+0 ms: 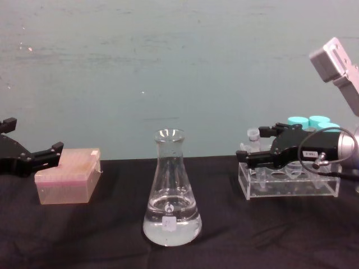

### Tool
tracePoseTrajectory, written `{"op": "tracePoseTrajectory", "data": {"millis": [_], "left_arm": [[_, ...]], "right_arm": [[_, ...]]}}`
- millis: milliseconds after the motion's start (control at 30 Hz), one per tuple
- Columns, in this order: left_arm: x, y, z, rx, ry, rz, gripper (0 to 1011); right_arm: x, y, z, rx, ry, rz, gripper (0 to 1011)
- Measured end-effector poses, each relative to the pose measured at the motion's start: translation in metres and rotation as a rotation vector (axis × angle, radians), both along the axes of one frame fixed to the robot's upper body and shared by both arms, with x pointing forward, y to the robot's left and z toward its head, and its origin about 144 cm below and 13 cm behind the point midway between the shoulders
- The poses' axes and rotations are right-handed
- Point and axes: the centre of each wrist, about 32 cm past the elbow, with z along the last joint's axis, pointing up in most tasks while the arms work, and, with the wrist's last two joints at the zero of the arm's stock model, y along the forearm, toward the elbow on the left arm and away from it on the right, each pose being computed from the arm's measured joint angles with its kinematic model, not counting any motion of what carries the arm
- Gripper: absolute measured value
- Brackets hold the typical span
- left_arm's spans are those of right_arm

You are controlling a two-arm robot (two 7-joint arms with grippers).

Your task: Pour the liquid from the test tube into the beaker using one hand.

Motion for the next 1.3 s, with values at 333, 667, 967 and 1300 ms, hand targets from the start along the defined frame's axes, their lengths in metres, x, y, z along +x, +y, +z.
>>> {"op": "tracePoseTrajectory", "data": {"millis": [333, 667, 967, 1300], "left_arm": [[0.0000, 0.0000, 0.0000, 0.000, 0.000, 0.000, 1000], [0.0000, 0.0000, 0.0000, 0.000, 0.000, 0.000, 1000], [0.0000, 0.0000, 0.0000, 0.000, 0.000, 0.000, 1000], [0.0000, 0.0000, 0.0000, 0.000, 0.000, 0.000, 1000]], "right_arm": [[-0.0002, -0.0002, -0.0002, -0.001, 0.000, 0.000, 841], [-0.0004, -0.0002, -0.0005, 0.000, 0.001, -0.001, 537], [-0.0004, -0.0002, -0.0005, 0.001, 0.001, -0.002, 251], [-0.0004, -0.0002, -0.0005, 0.001, 0.001, -0.002, 199]]}}
